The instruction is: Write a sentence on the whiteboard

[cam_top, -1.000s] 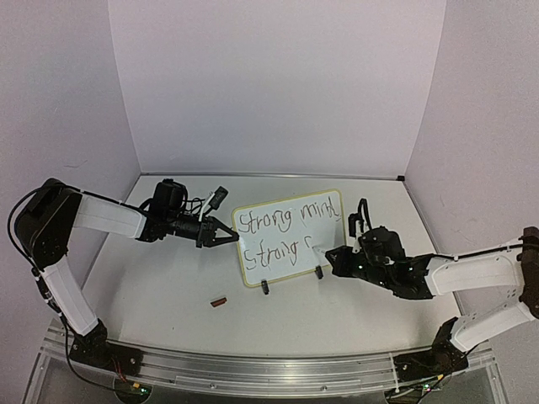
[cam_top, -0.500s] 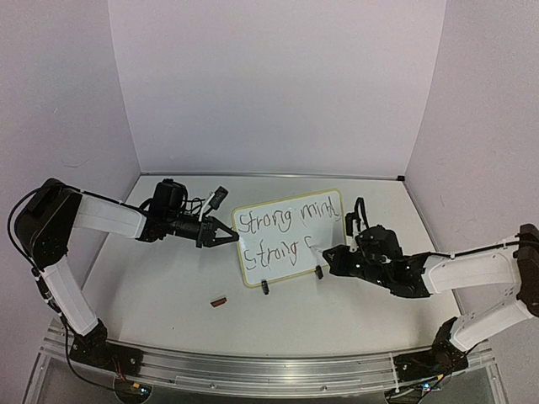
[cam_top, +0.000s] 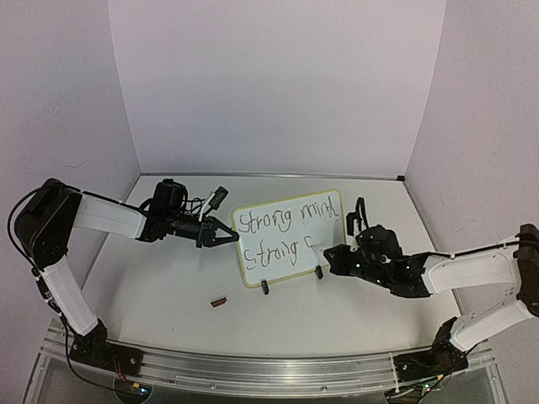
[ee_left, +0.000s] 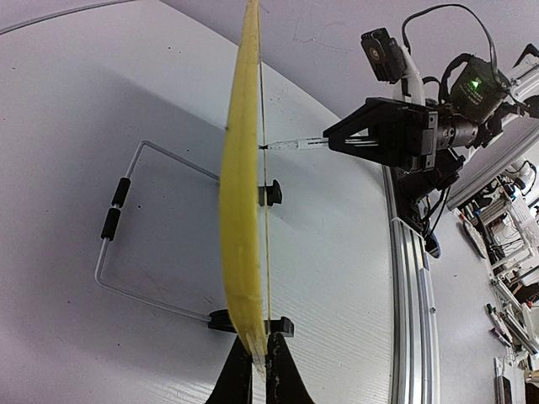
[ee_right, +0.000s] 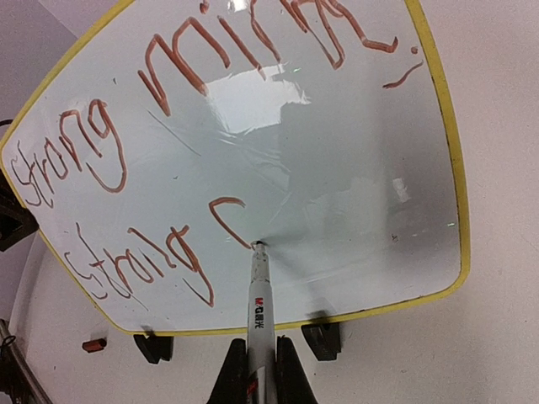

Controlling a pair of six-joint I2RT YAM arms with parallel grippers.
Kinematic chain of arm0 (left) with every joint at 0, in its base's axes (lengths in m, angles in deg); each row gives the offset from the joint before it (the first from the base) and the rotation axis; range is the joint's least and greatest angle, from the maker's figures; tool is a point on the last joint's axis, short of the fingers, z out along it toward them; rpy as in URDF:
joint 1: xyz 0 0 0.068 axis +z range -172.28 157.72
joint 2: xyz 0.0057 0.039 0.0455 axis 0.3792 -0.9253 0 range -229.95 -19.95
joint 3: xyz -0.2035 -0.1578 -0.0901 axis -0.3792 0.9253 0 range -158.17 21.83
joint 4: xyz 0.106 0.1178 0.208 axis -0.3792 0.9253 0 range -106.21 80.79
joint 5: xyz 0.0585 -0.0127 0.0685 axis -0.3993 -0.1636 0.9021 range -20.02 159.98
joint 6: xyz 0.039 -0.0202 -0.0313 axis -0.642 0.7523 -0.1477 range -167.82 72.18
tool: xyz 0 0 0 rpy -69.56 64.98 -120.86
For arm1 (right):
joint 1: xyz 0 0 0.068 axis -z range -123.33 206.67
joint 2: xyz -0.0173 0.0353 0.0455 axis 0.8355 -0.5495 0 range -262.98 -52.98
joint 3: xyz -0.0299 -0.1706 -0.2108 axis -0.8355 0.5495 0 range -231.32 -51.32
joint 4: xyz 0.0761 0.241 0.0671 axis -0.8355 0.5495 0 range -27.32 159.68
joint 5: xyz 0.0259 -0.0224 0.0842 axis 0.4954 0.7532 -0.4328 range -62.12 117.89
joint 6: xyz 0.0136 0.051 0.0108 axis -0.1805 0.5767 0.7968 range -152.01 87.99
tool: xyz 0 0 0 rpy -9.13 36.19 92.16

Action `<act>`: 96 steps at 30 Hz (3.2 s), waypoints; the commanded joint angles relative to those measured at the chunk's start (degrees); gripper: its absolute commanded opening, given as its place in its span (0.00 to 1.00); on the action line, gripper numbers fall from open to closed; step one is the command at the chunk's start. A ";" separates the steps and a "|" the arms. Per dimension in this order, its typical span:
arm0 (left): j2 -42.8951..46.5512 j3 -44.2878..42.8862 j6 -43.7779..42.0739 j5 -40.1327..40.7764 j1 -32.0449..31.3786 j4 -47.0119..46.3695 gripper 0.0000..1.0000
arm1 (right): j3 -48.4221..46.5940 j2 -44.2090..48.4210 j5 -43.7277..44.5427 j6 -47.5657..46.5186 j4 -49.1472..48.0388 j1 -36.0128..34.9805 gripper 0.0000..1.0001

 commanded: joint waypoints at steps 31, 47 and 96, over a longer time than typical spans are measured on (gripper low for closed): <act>0.42 0.59 -2.62 1.64 -0.64 2.44 0.00 | -3.24 -0.70 -2.42 0.03 -1.20 0.19 0.00; 0.52 0.62 -2.62 1.63 -0.66 2.44 0.00 | -1.55 3.10 4.08 -0.13 2.03 0.40 0.00; 0.65 0.75 -2.62 1.63 -0.68 2.44 0.00 | -7.31 -0.50 4.84 -3.63 5.66 1.06 0.00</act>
